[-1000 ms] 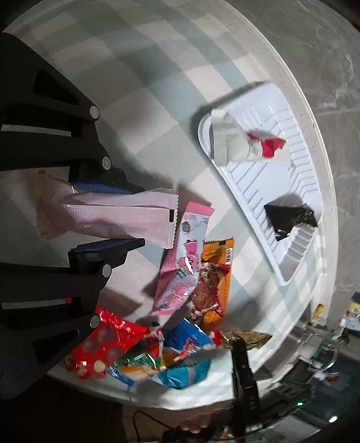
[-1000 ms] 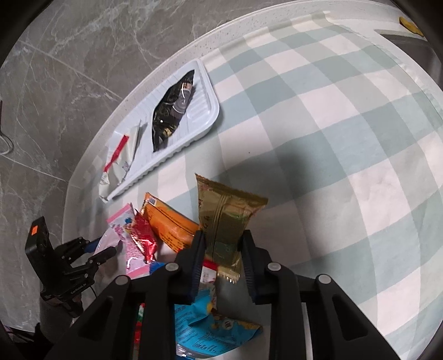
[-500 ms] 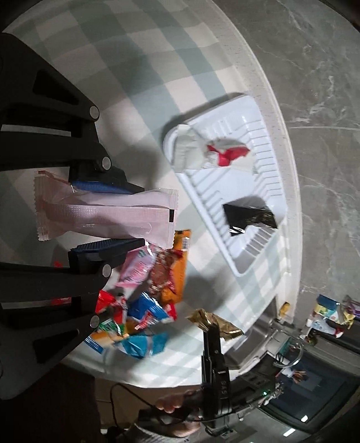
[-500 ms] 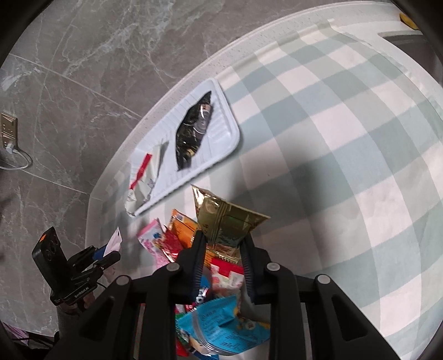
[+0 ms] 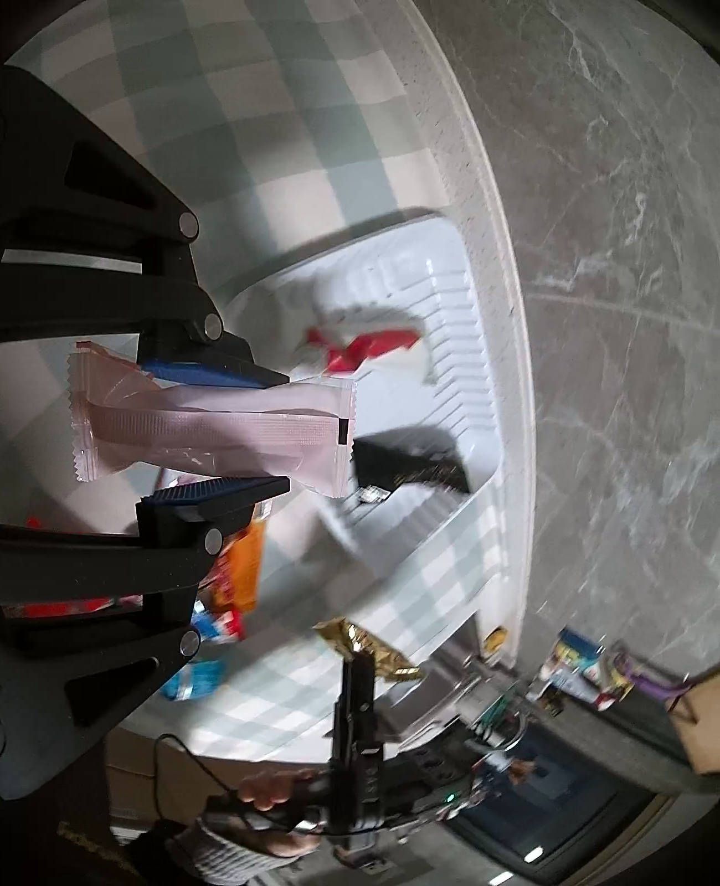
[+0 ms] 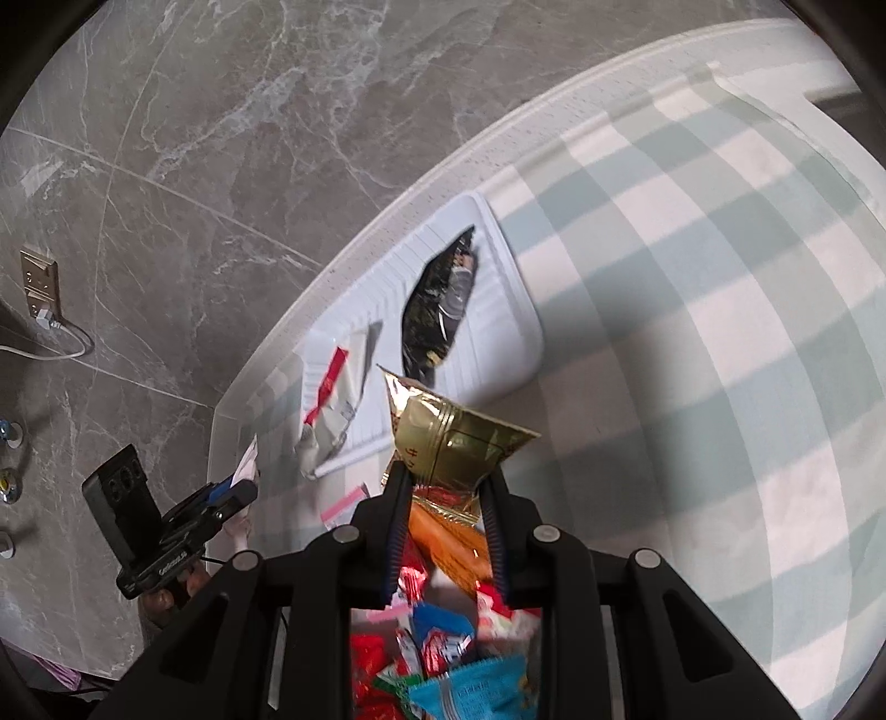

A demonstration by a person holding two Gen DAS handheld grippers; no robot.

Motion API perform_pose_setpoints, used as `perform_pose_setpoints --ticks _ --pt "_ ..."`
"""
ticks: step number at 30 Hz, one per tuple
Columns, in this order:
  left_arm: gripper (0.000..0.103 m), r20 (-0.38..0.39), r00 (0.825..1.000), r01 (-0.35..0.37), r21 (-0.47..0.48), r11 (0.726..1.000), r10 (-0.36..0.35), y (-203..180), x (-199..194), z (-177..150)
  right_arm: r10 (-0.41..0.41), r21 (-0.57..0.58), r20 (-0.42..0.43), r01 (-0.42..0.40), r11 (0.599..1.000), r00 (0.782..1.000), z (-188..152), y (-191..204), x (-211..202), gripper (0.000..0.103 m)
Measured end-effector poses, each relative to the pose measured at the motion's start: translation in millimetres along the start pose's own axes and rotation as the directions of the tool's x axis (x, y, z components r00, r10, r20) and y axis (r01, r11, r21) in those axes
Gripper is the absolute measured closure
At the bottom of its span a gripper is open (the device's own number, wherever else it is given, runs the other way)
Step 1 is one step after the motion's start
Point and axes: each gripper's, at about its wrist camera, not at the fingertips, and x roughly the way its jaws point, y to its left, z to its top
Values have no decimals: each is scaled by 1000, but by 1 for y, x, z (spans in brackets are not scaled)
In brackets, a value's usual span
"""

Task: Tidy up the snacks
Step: 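Lower the pink packet and gold bar into the tray, open both tools, then grasp the red Mylikes bag with the left tool while the right tool grasps the blue bag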

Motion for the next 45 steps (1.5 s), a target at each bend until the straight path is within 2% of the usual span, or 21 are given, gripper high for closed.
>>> perform_pose_setpoints --ticks 7,15,21,24,26,28,29,31,38,45 --pt "76 22 1000 -18 -104 994 21 33 19 33 -11 -53 -18 10 999 1000 32 13 19 76" --pt "76 14 996 -84 -140 987 87 56 48 62 -37 -69 -49 34 997 998 62 11 47 76" --pt "75 -2 990 -141 -148 979 143 69 69 69 -78 -103 -69 71 992 995 74 9 70 75" --pt "75 -27 987 -161 -152 975 159 74 80 69 -111 -116 -72 103 988 991 79 10 80 73" --pt "75 -28 984 -178 -158 971 176 76 83 67 -126 -126 -69 117 985 990 81 10 82 67" --pt "72 -23 982 -191 -161 968 190 77 86 68 -142 -142 -58 132 981 988 82 12 82 59" --pt "70 -19 980 -200 -163 966 200 77 86 68 -144 -147 -54 135 980 988 82 13 81 59" --pt "60 -8 979 -202 -166 965 204 76 85 67 -141 -155 -46 133 979 989 81 16 78 59" --pt "60 43 974 -216 -144 966 224 60 58 63 -154 -229 -16 146 962 988 63 31 56 53" --pt "59 61 976 -205 -94 974 211 25 27 40 -165 -284 13 162 945 986 24 41 17 49"
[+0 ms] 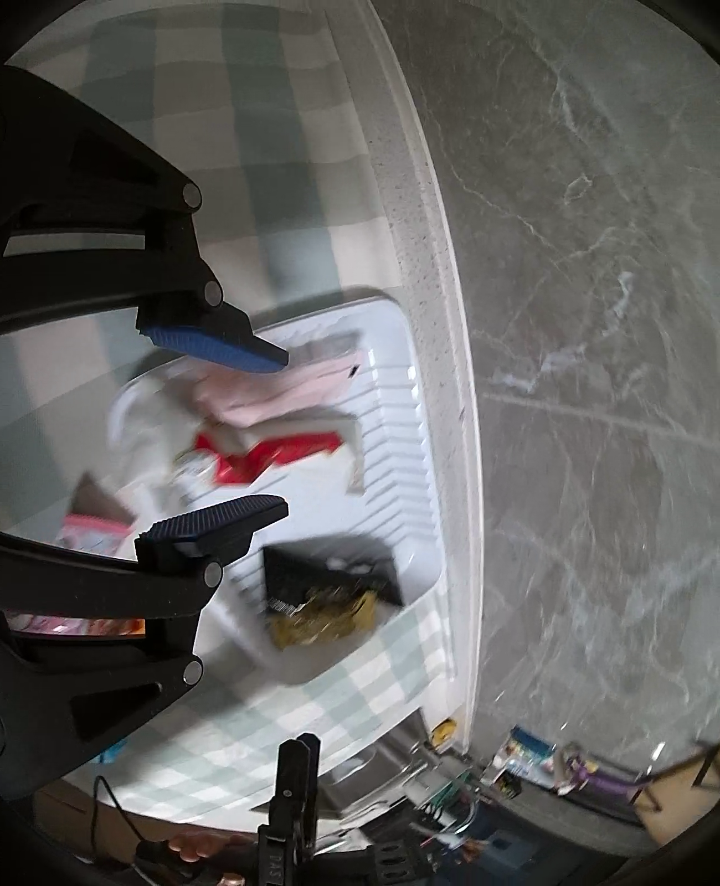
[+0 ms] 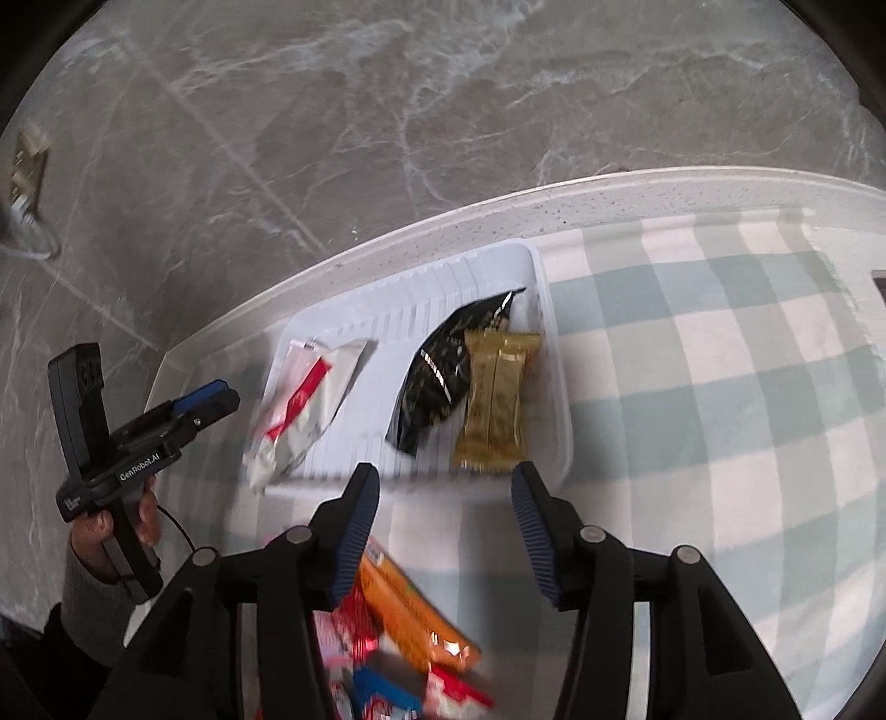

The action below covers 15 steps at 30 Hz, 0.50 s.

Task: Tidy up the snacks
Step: 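Grasp the red Mylikes bag with the left tool while the right tool grasps the blue bag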

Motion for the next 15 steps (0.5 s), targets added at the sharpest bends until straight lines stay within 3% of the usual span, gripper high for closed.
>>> perform_pose_setpoints --ticks 9,15 --pt "55 -73 994 81 9 997 -80 -39 -44 -69 26 34 3 -26 999 1000 -69 2 -42 38" --pt "54 -158 977 143 -31 989 -146 -58 -61 -121 -1 -43 -29 0 999 1000 -122 6 -48 34"
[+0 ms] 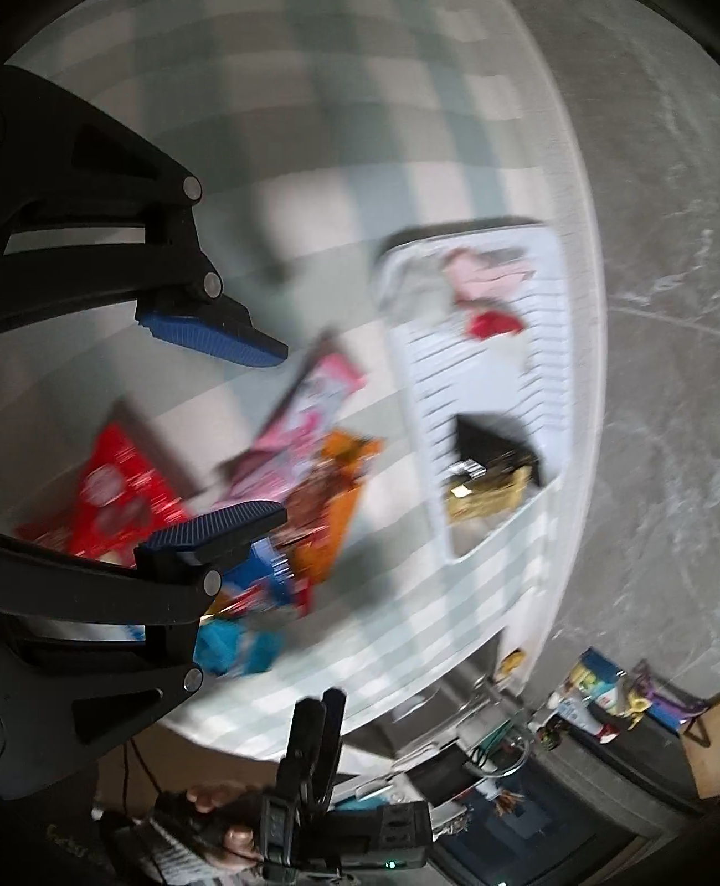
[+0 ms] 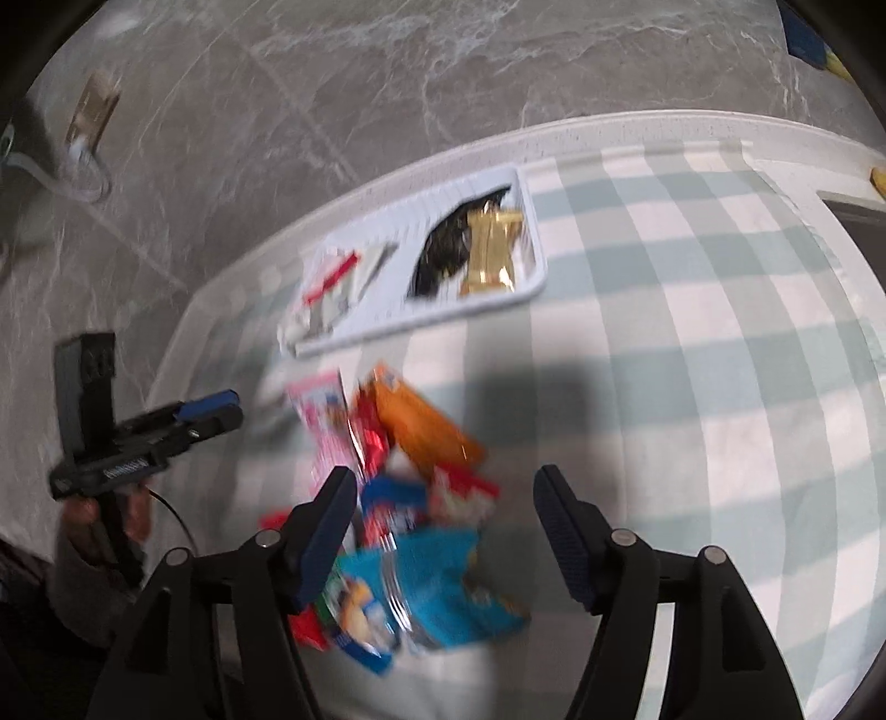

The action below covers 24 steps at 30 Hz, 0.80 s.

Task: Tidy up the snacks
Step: 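Grasp the red Mylikes bag with the left tool while the right tool grasps the blue bag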

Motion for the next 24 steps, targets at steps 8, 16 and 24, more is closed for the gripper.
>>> perform_pose_setpoints --ticks 8,16,24 --pt "54 -65 998 -2 -45 999 -1 -28 -11 -59 36 -91 -29 -39 995 999 -39 6 5 31" --pt "51 -69 997 -55 -123 991 46 -53 -19 -80 89 -179 -69 -100 979 994 -46 4 14 30" --pt "50 -85 991 -121 -177 977 107 -71 -6 -94 97 -253 -110 -122 960 989 -46 4 26 30"
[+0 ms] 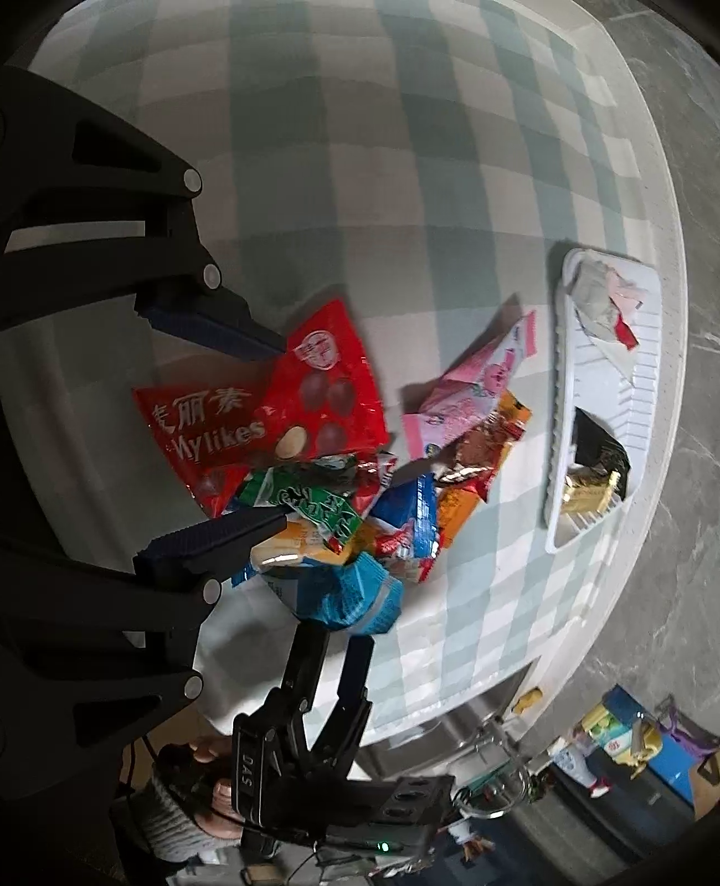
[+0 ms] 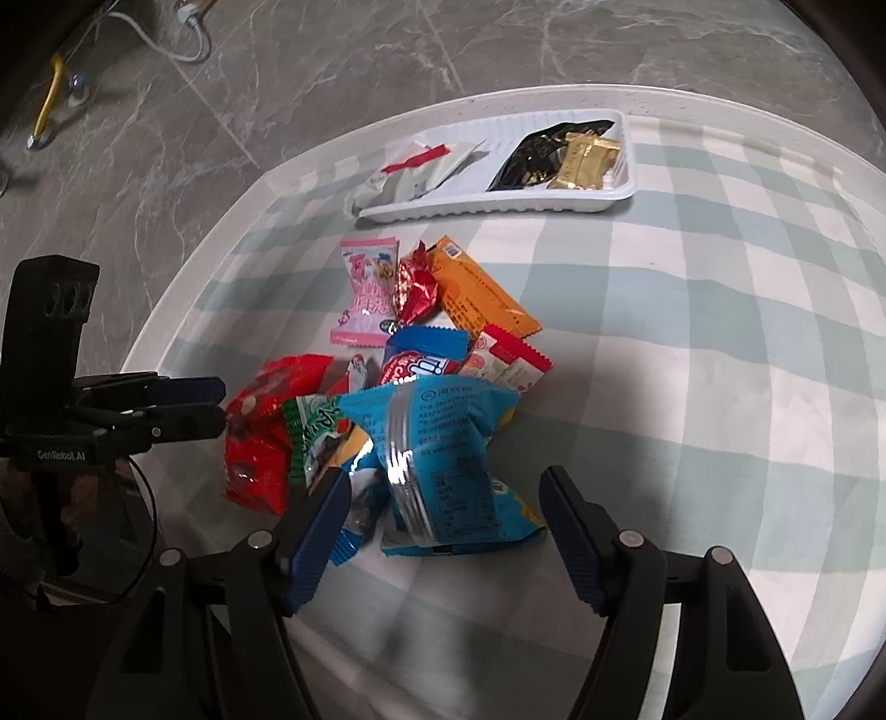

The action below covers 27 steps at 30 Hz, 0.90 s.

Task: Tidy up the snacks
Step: 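Grasp the red Mylikes bag with the left tool while the right tool grasps the blue bag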

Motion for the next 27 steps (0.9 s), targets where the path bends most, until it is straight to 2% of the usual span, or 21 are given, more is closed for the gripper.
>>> perform_pose_setpoints --ticks 12,16,22,23,24,25,27 --pt "50 -29 999 -30 -72 997 27 7 28 -14 17 -12 -20 -17 1000 1000 4 -2 14 31" --pt "50 -29 999 -25 -91 996 23 10 34 -15 18 -3 -31 -18 1000 999 3 -5 18 41" --pt "51 -16 1000 -13 -100 995 12 15 40 -19 27 8 -19 -26 1000 999 0 -7 19 49" --pt "53 -13 1000 -3 -104 995 2 16 41 -19 33 13 -19 -33 999 999 0 -8 19 51" --pt "62 -11 1000 6 -108 994 -7 17 42 -20 37 18 -19 -37 999 999 -1 -9 19 55" --pt "66 -8 1000 17 -118 993 -18 19 42 -20 40 22 -16 -40 999 999 -1 -10 19 60" --pt "68 3 1000 27 -135 990 -27 22 43 -20 59 34 -9 -59 998 998 -2 -13 18 62"
